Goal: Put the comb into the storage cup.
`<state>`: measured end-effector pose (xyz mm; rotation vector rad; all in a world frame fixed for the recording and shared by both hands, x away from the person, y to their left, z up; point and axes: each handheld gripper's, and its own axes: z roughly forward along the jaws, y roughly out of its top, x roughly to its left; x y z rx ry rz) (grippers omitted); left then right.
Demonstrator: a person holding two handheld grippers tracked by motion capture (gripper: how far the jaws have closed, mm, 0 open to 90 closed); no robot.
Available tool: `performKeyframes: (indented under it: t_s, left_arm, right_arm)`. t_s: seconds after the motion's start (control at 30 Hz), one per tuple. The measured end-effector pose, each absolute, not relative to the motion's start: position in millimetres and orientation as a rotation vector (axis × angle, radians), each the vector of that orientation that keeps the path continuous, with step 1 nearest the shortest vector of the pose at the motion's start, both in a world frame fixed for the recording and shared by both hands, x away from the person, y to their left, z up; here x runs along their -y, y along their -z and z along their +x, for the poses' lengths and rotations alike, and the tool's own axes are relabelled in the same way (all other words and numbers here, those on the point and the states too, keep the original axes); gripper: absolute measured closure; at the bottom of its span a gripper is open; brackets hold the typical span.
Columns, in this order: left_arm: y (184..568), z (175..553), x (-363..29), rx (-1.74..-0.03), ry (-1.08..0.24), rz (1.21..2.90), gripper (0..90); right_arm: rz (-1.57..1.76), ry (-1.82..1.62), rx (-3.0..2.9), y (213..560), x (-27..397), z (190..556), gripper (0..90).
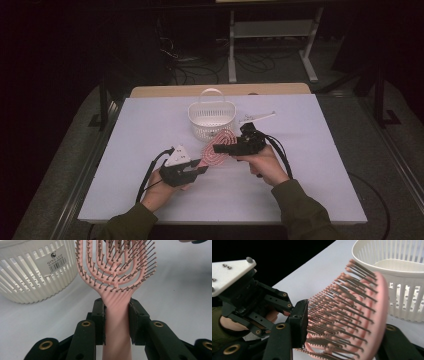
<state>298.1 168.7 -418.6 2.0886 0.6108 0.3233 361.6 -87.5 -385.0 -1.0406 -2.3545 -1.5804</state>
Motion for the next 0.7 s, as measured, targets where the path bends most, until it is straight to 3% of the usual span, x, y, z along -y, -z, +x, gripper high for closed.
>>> performKeyframes:
  t_s: [0.7]
  left_arm:
    - [418.3,297.3,-167.7,-0.589,-0.321,2.094,70.9]
  right_arm:
    - [-0.967,1.639,2.265,383.2,91.7,361.4,61.2]
